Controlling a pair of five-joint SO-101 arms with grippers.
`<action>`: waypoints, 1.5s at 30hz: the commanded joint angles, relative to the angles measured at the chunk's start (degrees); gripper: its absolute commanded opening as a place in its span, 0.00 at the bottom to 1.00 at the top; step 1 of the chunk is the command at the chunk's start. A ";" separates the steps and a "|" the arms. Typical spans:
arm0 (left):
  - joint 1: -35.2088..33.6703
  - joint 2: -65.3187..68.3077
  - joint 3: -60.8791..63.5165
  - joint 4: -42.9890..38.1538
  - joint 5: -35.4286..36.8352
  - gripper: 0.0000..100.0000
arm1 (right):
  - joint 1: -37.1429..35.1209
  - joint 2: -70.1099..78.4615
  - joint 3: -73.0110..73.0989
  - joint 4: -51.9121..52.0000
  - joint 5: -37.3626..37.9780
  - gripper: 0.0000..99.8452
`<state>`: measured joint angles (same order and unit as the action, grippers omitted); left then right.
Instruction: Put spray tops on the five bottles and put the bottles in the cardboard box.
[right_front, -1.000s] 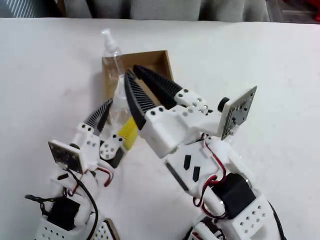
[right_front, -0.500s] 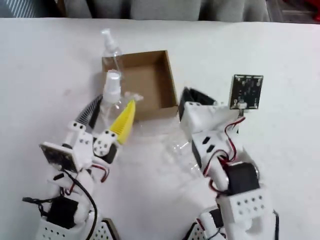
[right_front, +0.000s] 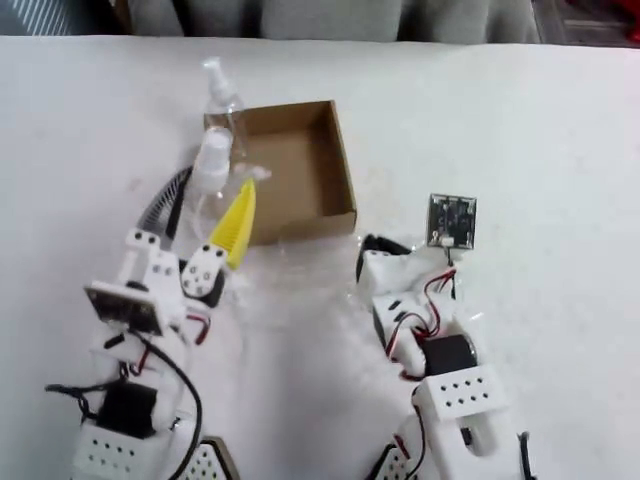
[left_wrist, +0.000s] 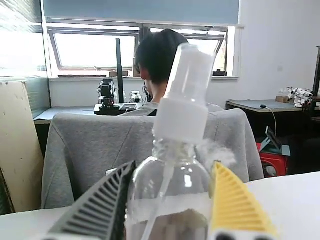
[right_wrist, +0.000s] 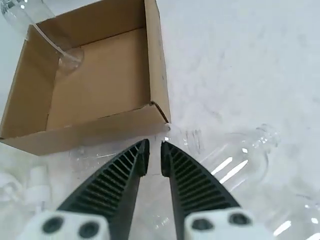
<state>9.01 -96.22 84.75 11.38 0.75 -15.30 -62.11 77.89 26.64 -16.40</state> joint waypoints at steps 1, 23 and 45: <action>-1.71 15.96 -9.58 -8.26 -1.76 0.03 | 0.66 -0.75 -0.09 -1.89 -0.35 0.02; -4.62 75.30 -20.31 -50.81 -1.67 0.03 | 0.66 -0.75 0.79 -1.89 -0.09 0.02; -5.49 101.49 -29.01 -67.69 -2.11 0.03 | 0.57 -0.75 0.79 -1.98 0.00 0.02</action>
<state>4.44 5.93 53.98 -48.22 -0.66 -15.38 -62.11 79.03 25.85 -16.40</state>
